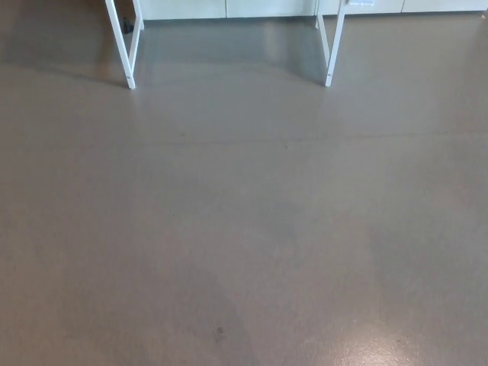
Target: The robot walk towards a table in front and uses its left hand to pick up the pot from the base and pour water to the cup on the right hand side
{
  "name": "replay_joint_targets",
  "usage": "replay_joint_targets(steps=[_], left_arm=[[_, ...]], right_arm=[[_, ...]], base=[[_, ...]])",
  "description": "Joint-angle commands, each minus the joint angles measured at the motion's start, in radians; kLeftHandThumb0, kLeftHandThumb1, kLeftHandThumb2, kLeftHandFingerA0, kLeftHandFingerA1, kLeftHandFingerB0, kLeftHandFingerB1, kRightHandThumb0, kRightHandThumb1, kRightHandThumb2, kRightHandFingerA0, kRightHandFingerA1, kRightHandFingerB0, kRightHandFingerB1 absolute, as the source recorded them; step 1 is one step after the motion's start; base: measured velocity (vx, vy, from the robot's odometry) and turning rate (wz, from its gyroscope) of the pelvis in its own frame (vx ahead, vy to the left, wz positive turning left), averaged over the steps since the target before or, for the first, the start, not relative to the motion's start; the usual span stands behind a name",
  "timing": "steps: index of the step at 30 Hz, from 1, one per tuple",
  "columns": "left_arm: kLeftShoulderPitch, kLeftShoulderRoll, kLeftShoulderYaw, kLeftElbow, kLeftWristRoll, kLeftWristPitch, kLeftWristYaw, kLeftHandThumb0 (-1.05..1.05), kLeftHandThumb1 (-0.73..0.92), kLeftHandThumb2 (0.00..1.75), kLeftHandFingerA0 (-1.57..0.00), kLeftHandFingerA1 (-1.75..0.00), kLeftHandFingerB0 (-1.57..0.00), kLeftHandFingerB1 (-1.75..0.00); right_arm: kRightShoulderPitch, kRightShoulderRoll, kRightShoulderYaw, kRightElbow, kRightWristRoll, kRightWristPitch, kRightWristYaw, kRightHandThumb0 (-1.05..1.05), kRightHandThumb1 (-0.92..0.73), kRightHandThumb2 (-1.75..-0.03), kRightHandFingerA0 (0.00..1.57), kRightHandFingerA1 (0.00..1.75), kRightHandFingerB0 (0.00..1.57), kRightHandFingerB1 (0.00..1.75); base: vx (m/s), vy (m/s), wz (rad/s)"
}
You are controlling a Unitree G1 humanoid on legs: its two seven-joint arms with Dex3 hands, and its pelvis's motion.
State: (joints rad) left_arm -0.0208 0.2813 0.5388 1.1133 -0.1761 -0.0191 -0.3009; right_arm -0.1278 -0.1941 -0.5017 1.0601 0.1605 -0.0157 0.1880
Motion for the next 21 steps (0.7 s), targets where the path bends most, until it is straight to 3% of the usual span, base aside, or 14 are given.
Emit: replay_joint_targets(steps=[1,21], left_arm=[[-0.010,0.026,0.029,0.036,-0.074,-0.052,-0.082,-0.19,0.56,0.56,-0.38,-0.40,-0.41,-0.34],[-0.006,0.040,0.012,0.063,-0.099,-0.059,-0.108,-0.20,0.58,0.56,-0.37,-0.40,-0.40,-0.33]], right_arm=[[-0.009,-0.005,-0.032,0.027,0.078,-0.032,0.041,-0.37,-0.73,-0.67,0.05,0.35,0.00,0.08],[0.003,-0.013,-0.009,0.069,0.099,-0.060,0.045,-0.37,-0.73,-0.65,0.05,0.27,0.00,0.09]], base=[[0.00,0.000,0.00],[0.00,-0.002,0.01]])
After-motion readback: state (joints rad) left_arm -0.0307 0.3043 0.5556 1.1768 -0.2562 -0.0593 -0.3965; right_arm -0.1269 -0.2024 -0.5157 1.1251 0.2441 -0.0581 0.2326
